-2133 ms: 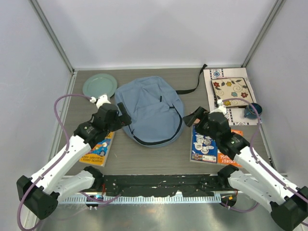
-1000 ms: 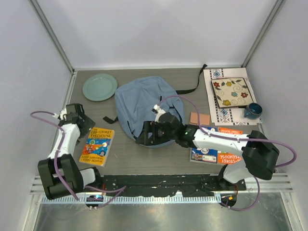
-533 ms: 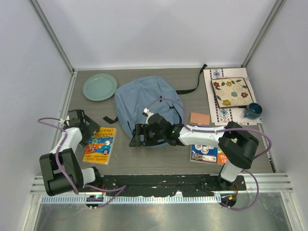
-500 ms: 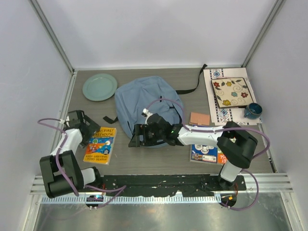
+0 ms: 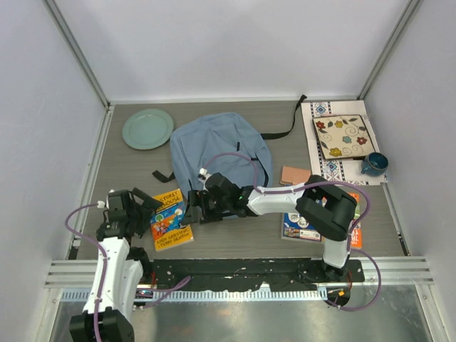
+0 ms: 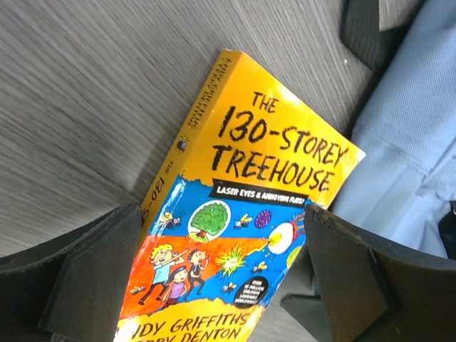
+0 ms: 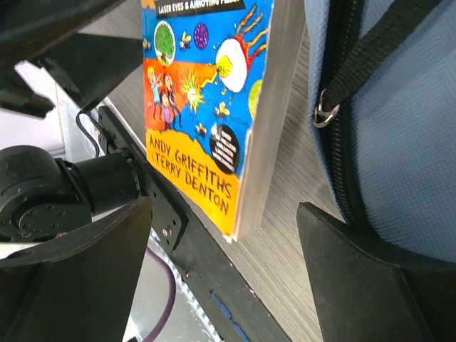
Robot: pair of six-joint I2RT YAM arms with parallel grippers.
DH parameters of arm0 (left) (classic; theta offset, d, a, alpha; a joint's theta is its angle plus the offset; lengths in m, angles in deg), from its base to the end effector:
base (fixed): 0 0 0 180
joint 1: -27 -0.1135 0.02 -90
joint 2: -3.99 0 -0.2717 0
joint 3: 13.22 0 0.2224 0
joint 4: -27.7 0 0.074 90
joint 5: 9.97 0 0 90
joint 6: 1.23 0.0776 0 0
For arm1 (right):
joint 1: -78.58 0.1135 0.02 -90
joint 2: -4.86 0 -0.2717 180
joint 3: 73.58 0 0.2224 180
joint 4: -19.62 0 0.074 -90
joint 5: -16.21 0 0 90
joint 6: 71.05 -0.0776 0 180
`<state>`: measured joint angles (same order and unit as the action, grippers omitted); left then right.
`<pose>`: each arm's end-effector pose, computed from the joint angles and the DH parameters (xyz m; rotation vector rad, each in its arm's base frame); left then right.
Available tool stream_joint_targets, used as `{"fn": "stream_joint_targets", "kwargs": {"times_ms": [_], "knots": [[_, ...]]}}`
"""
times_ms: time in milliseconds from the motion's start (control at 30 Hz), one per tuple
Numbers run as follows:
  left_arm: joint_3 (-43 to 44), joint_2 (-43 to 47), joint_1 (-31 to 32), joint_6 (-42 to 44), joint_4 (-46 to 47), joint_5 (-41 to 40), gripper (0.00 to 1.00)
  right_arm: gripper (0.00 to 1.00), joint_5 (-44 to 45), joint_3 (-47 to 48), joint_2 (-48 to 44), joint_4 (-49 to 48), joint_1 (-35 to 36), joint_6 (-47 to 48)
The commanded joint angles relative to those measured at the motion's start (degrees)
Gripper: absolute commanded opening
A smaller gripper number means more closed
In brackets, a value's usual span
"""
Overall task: Pack the student bag
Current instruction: Pick up the book from the center of the board.
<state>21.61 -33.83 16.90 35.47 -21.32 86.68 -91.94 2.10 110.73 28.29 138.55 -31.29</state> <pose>0.1202 0.0123 0.1494 -1.2856 2.1779 -0.4570 0.1800 0.3598 0.1703 -0.4173 2.5662 1.2542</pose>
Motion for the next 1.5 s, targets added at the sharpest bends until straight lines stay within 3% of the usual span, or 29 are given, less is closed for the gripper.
{"fn": "stream_joint_targets", "kwargs": {"times_ms": [0, 133, 300, 433, 800, 1067, 1200, 1300, 1400, 1467], "knots": [[1.3, 2.7, 3.6, -4.7, -5.4, -0.5, 1.00, 0.87, 0.7, 3.1, 2.9, -3.5, 0.9, -1.2], [0.8, 1.6, 4.7, -4.9, -5.0, -0.2, 1.00, 0.81, 0.6, 4.7, 6.1, -3.5, 1.1, -2.0], [1.0, 0.6, 5.2, -4.4, -4.4, 0.0, 1.00, 0.53, -2.3, 4.8, 5.9, -6.8, 1.1, -2.0], [0.8, 1.3, 5.2, -4.4, -4.3, 0.6, 0.99, 0.45, -3.7, 5.4, 4.1, -7.5, 1.1, -0.8], [0.5, 3.4, 5.2, -5.1, -4.7, 1.0, 0.98, 0.38, -8.4, 3.2, 5.3, -19.1, 1.2, -6.8], [0.5, 3.7, 5.2, -5.3, -5.0, 1.1, 0.98, 0.48, -5.5, 6.1, 9.1, -10.5, 1.2, -6.5], [0.3, 4.2, 5.2, -5.6, -5.0, 0.9, 0.98, 0.48, -2.9, 6.4, 9.0, -7.2, 1.1, -5.0], [0.3, 4.3, 5.1, -5.5, -4.8, 0.6, 0.98, 0.42, -3.6, 6.1, 9.1, -8.7, 1.1, -5.1], [0.3, 4.3, 5.2, -5.7, -5.0, 0.7, 0.98, 0.30, -5.2, 5.4, 9.0, -12.1, 1.1, -5.7], [0.3, 4.5, 5.2, -5.7, -4.9, 0.6, 0.98, 0.30, -6.5, 5.1, 9.1, -14.0, 1.1, -6.2]]}}
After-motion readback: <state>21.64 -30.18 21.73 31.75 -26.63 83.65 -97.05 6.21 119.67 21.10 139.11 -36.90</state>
